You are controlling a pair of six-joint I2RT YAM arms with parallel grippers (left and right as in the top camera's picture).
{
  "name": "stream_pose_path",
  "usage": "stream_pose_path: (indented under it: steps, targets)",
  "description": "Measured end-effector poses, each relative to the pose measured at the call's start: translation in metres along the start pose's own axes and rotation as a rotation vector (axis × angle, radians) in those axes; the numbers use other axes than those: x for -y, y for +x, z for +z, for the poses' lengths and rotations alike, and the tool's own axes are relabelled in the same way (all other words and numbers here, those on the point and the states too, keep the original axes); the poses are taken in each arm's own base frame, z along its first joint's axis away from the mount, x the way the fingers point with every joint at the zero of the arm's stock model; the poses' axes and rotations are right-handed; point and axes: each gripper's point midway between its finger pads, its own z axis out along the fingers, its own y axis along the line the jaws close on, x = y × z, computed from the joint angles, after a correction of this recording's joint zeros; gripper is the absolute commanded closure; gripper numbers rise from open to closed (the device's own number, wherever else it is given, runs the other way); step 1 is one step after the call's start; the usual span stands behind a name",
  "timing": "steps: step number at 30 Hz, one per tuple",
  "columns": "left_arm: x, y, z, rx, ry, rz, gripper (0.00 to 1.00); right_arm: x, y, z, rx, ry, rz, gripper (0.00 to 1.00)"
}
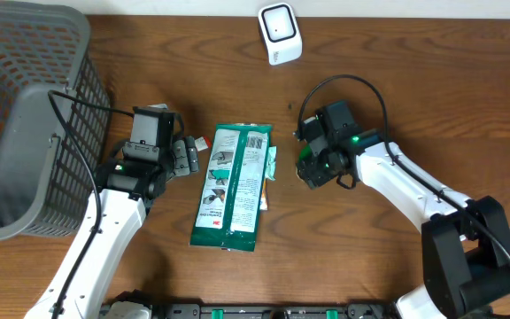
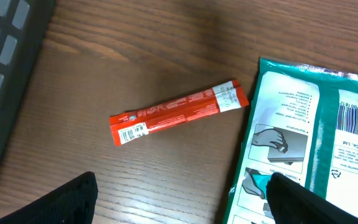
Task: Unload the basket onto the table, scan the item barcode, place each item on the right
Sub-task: 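Carry the jar up toward the white scanner with the right gripper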
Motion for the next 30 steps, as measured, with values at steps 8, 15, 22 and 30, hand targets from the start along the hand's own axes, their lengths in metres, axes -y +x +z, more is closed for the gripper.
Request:
stream_pose_path:
  steps: [8, 15, 22, 30]
  targets:
    - [0.0, 0.0, 0.0, 0.0, 0.0, 0.0, 0.12, 0.0, 0.004, -0.003, -0.016, 0.004, 0.014, 0.8]
    - [0.0, 0.0, 0.0, 0.0, 0.0, 0.0, 0.12, -0.001, 0.021, -0.053, -0.184, 0.015, 0.101, 0.88]
    - [0.0, 0.0, 0.0, 0.0, 0.0, 0.0, 0.12, -0.004, -0.026, -0.147, -0.112, 0.033, 0.167, 0.99]
    - [0.0, 0.0, 0.0, 0.0, 0.0, 0.0, 0.12, -0.013, -0.064, -0.243, 0.067, 0.041, 0.258, 0.99]
